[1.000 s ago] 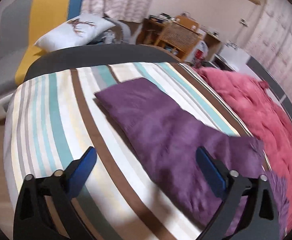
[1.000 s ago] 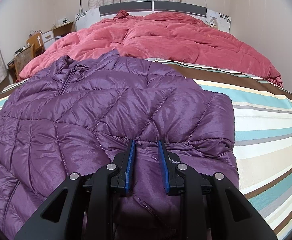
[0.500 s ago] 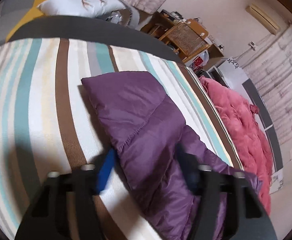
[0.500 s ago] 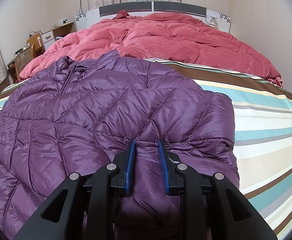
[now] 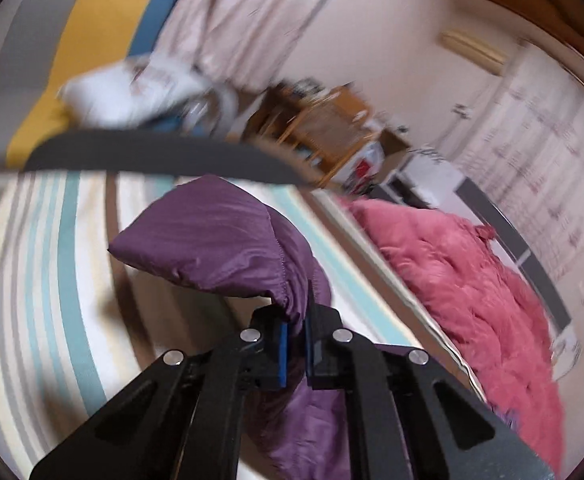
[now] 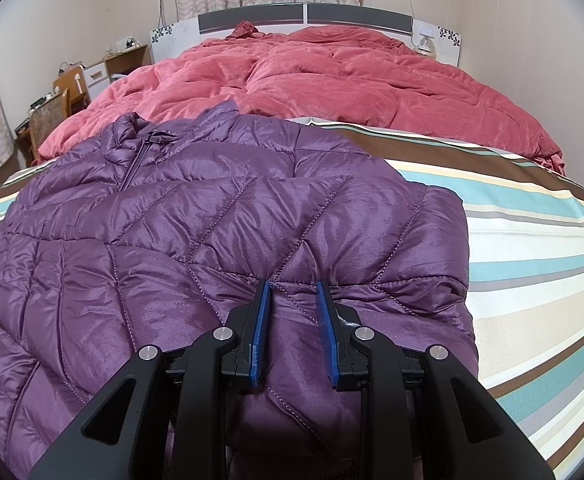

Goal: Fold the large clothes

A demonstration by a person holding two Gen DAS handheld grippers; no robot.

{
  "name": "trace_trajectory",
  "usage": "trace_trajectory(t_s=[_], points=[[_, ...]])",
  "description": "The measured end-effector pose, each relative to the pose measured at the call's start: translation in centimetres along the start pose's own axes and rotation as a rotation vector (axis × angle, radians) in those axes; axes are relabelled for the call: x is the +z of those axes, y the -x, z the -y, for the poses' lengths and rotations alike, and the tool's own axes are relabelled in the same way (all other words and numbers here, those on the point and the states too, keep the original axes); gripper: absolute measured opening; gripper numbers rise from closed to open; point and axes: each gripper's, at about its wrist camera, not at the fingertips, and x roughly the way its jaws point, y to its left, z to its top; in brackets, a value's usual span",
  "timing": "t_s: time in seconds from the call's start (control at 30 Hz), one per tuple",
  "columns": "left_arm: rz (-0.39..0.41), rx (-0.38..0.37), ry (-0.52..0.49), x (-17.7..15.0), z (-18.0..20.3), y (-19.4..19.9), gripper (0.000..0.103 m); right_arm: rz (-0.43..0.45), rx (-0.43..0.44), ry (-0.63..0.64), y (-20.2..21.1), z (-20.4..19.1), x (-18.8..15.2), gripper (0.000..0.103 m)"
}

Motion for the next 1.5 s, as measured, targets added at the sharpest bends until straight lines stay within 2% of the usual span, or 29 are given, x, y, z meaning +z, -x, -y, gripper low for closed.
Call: trace_trajectory(t_s=[0.17, 0.37, 0.57, 0.7, 0.93, 1.03, 1.2, 1.5], points=[[0.088, -0.111, -0.192, -1.2, 5.5, 4.0, 0.005, 0.001, 0.004, -0.003, 0.1, 0.1, 0.1, 0.025], [0.096, -0.213, -0.359, -4.2, 10.6, 7.3, 0.005, 0.002, 0.006, -0.005, 0.2, 0.1, 0.1, 0.025], [0.137, -0.317, -0.537, -7.8, 14.7, 11.9, 0.005, 0.003, 0.012, -0.011, 0.3, 0.2, 0.3, 0.025], [0.144, -0.381, -0.617, -10.3, 17.1, 14.5, 0.005, 0.006, 0.016, -0.015, 0.2, 0.2, 0.3, 0.025], [0.147, -0.438, -0.778, -15.3, 21.0, 18.4, 0.005, 0.007, 0.016, -0.016, 0.2, 0.3, 0.2, 0.025], [0.137, -0.446, -0.862, -17.6, 22.4, 19.6, 0.005, 0.007, 0.017, -0.016, 0.2, 0.3, 0.2, 0.025], [0.092, -0.502, -0.971, -21.0, 23.9, 21.3, 0.005, 0.007, 0.018, -0.018, 0.2, 0.4, 0.2, 0.025], [-0.045, -0.536, -1.132, -24.7, 24.7, 21.8, 0.005, 0.009, 0.019, -0.021, 0.2, 0.3, 0.2, 0.025]])
